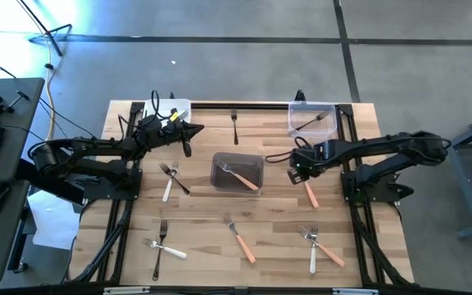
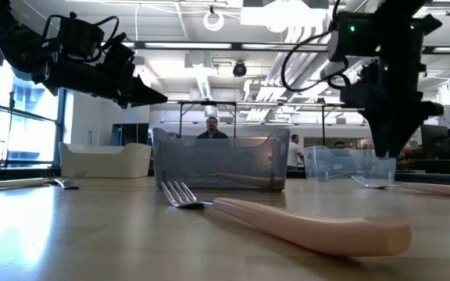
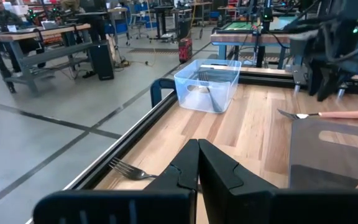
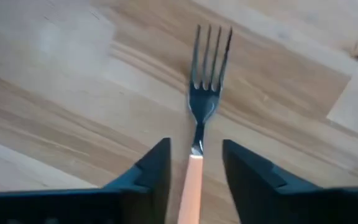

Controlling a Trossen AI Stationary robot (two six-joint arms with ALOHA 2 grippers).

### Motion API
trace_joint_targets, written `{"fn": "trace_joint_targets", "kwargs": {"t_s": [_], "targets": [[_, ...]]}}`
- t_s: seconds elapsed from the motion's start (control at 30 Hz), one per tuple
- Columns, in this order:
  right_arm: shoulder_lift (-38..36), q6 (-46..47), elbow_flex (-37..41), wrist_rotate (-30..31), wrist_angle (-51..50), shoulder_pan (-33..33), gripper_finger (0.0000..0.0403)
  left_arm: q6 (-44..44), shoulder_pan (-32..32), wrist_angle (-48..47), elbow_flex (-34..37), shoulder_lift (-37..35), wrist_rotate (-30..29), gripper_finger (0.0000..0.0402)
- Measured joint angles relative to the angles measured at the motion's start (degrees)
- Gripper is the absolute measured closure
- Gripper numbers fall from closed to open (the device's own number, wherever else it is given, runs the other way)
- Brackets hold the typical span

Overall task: Sort silverware by color (type)
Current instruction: Put the top orange fork into the black bin

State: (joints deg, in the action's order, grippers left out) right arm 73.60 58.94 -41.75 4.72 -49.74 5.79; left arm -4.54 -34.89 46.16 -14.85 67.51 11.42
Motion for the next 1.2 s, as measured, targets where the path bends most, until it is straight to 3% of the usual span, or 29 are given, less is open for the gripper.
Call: {"fn": "trace_joint_targets", "kwargs": {"t_s": [0.1,0.23,0.6,0.9,1.2], "targets": [[0.33,-0.31,2.21,-0.97,2.76,0.65,0.0241,0.51,0.0,0.01,0.0,0.0,-0.01,0.0402],[2.7,0.29,3.39,-1.15,3.62,1.37,0.0235,0.92,0.0,0.01,0.0,0.0,0.0,0.0402],[12.77,-1.79,2.81,-4.66,6.32,1.37,0.0294,1.36,0.0,-0.01,0.02,0.0,-0.02,0.0402],[13.16,-5.76,2.9,-4.83,8.07,1.35,0.039,1.97,0.0,-0.03,0.02,0.0,-0.03,0.0402],[13.62,-9.49,-3.59,-1.8,4.22,1.44,0.0382,3.15,0.0,-0.41,0.02,0.0,-0.01,0.0402]]}}
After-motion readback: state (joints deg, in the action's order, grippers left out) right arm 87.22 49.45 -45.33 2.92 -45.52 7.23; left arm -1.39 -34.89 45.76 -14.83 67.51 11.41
